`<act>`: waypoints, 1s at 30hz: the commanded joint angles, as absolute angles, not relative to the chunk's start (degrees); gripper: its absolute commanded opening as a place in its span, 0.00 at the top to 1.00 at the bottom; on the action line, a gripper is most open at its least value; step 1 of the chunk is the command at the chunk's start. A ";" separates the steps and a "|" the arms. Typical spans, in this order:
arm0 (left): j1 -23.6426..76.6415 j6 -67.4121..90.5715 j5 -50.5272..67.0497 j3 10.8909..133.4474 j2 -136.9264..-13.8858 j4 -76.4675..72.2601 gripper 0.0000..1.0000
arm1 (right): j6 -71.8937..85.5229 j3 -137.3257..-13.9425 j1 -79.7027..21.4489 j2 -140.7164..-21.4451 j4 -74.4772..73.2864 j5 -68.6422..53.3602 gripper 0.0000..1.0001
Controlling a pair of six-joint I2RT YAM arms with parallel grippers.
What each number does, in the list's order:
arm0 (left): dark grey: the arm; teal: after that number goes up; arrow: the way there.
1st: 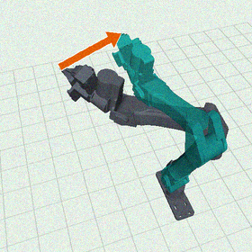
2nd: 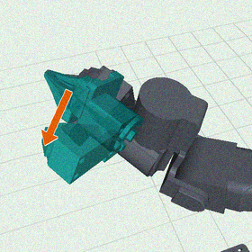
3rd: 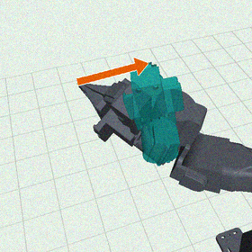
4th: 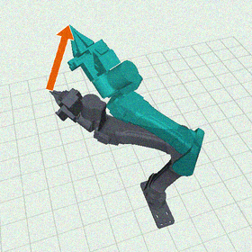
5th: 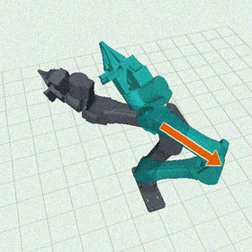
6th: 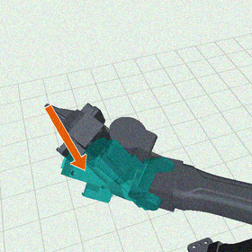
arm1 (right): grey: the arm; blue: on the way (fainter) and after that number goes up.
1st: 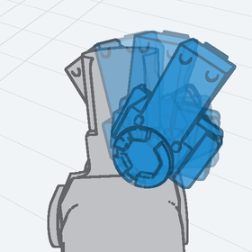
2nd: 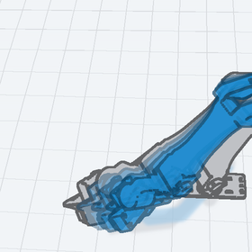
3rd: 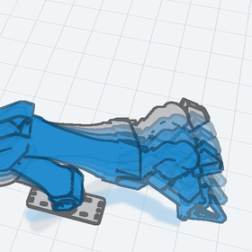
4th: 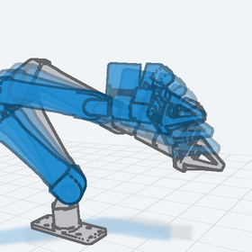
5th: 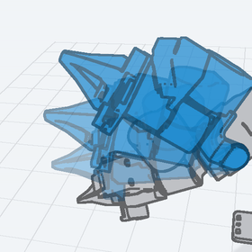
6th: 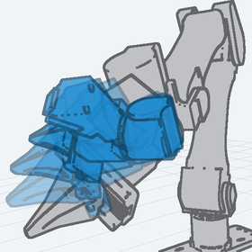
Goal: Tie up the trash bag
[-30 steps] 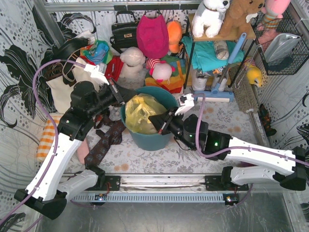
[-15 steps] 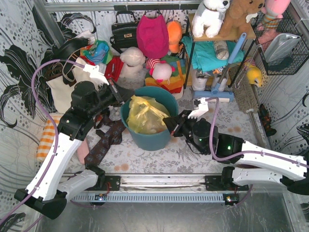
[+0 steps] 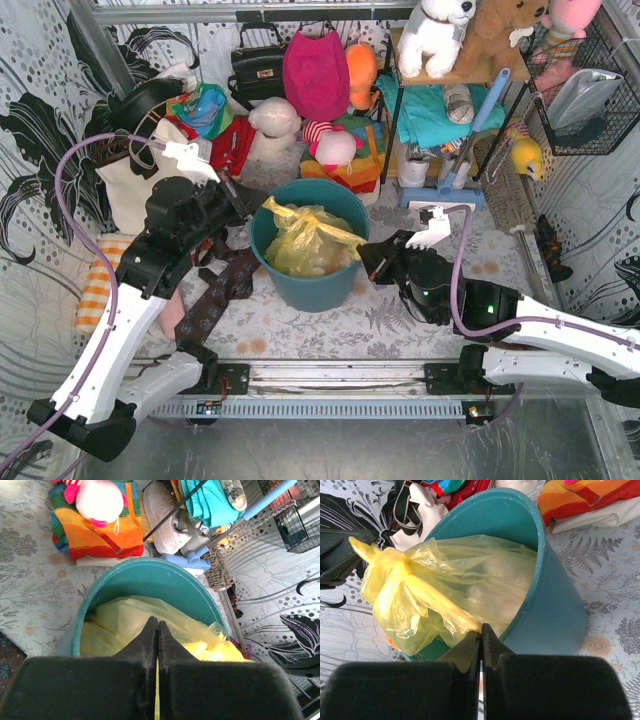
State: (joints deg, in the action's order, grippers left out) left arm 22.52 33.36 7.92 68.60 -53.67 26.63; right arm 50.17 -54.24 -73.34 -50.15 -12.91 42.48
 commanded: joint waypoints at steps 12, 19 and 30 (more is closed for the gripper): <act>22.56 30.76 -6.70 68.33 -48.41 28.08 1.00 | 53.12 -53.24 -73.65 -46.27 -20.37 47.82 1.00; 22.55 31.00 -10.41 67.93 -47.66 29.57 1.00 | 53.11 -54.35 -73.69 -46.35 -22.54 49.15 1.00; 22.50 32.88 -2.91 69.17 -47.76 28.16 0.71 | 45.95 -54.51 -73.70 -46.84 -14.33 42.94 0.97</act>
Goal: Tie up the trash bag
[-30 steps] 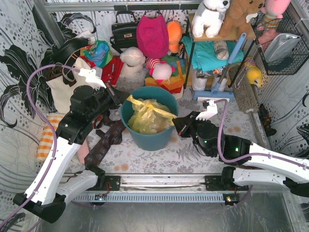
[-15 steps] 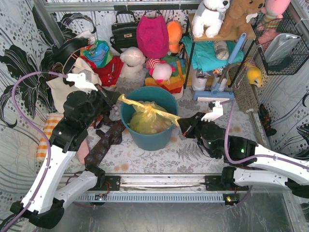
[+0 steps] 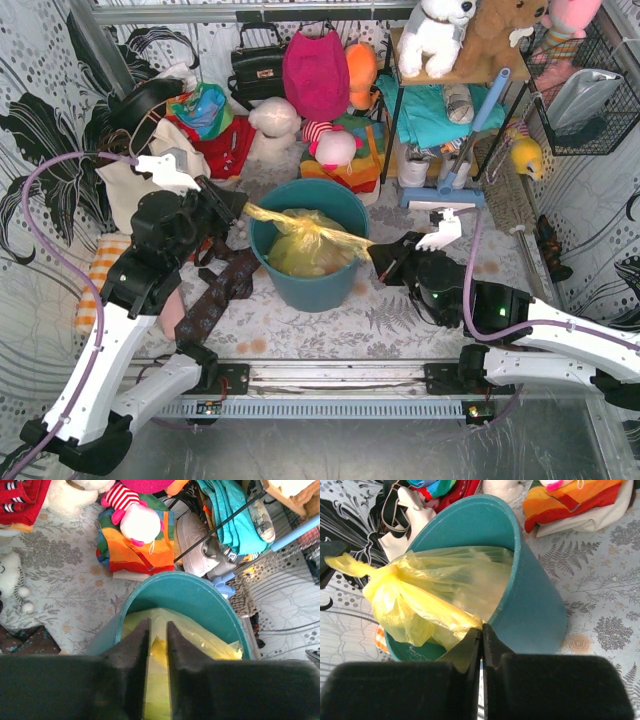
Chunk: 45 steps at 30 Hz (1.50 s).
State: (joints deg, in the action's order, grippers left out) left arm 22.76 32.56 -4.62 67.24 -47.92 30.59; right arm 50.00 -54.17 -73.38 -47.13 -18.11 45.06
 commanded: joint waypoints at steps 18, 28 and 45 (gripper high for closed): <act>22.48 24.39 -0.79 81.92 -55.02 46.74 0.38 | 45.44 -65.41 -73.66 -53.49 -28.31 43.85 0.50; 22.48 22.16 -2.46 84.42 -56.03 50.20 0.35 | 42.38 -72.72 -73.70 -60.82 -38.50 46.34 0.47; 22.55 26.58 -3.62 88.71 -59.79 46.67 0.30 | 38.61 -76.42 -73.72 -64.69 -41.41 48.78 0.62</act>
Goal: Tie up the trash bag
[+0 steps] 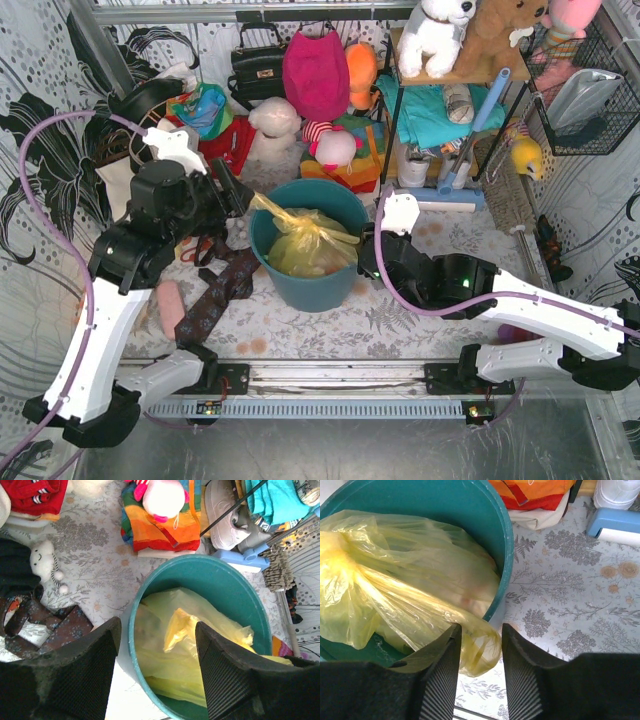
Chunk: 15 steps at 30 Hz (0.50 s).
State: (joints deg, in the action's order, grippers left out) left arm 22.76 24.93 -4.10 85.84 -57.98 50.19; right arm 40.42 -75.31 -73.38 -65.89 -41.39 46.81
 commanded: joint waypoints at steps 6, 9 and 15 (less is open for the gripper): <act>22.58 26.40 -0.94 87.92 -61.92 48.23 0.32 | 38.50 -76.71 -73.66 -64.76 -41.06 48.13 0.70; 22.54 25.60 0.49 87.44 -62.66 50.63 0.38 | 38.34 -76.73 -73.65 -64.79 -40.56 47.92 0.74; 22.59 24.23 5.29 85.42 -60.69 51.52 0.53 | 37.55 -76.99 -73.66 -64.95 -40.02 47.89 0.75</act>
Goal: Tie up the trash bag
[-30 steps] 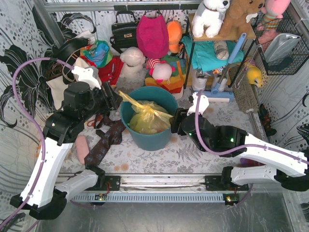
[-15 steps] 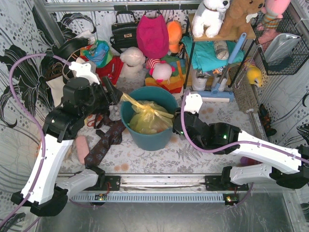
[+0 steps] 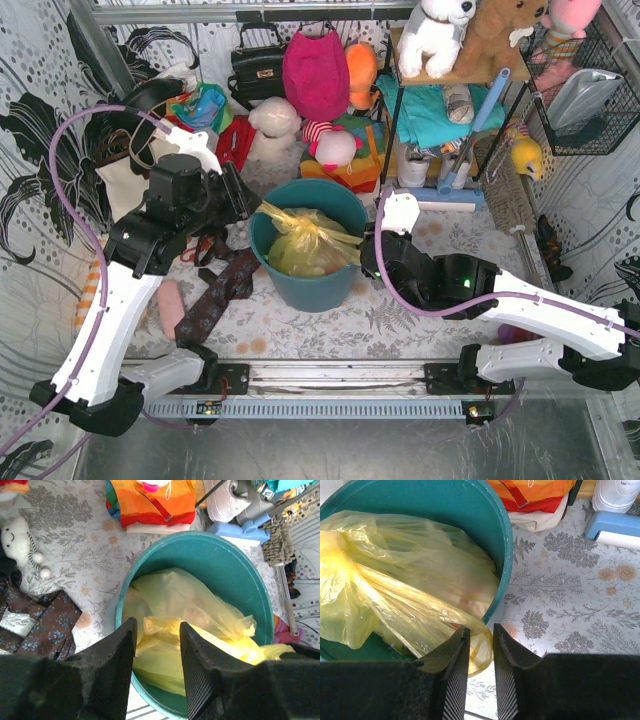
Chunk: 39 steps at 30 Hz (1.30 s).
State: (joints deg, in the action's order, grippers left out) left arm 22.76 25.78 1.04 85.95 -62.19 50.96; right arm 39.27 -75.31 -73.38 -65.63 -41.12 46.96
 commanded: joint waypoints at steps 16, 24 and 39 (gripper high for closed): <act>22.56 25.49 7.20 81.45 -59.77 50.24 0.40 | 36.87 -77.06 -73.65 -65.63 -39.10 47.89 0.75; 23.06 26.71 2.31 80.68 -60.73 48.17 0.40 | 36.57 -77.08 -73.66 -65.83 -38.61 47.72 0.75; 32.04 24.41 -13.40 84.28 -65.74 53.45 0.39 | 36.31 -77.38 -73.66 -66.64 -38.73 47.47 0.75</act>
